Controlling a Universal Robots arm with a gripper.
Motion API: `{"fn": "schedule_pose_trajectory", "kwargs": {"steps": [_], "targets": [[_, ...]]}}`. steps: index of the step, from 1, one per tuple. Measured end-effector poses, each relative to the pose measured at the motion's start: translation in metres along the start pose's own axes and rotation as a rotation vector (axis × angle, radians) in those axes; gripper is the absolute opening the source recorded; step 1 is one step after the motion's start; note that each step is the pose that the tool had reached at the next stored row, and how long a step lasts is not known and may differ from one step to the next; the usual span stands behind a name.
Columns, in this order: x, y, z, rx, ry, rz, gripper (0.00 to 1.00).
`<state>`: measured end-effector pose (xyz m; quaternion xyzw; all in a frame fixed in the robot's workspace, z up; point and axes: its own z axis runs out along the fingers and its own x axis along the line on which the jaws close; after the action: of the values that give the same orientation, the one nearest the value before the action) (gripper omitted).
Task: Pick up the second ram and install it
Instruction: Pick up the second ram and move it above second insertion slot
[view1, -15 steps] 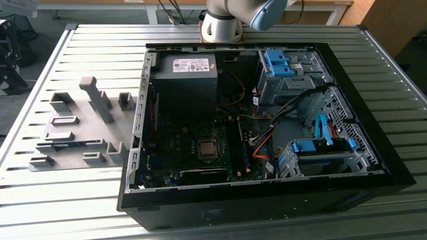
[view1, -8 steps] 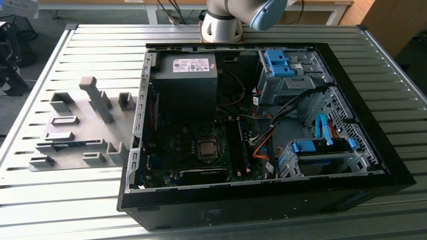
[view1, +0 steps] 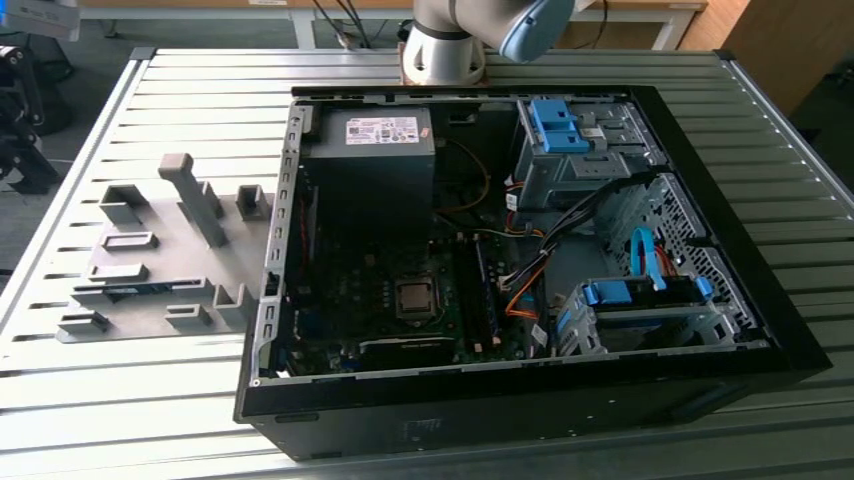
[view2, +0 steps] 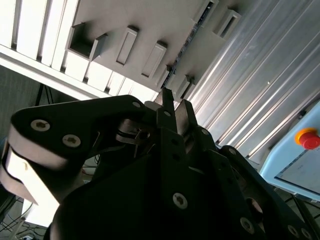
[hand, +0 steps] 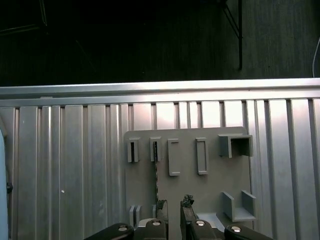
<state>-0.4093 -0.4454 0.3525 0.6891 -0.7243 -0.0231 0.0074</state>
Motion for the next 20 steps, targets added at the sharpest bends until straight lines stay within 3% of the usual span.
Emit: {"fn": "schedule_pose_trajectory", "kwargs": {"steps": [20], "targets": [[0.0002, -0.0004, 0.0085, 0.0, 0.0, 0.0, 0.25]]}}
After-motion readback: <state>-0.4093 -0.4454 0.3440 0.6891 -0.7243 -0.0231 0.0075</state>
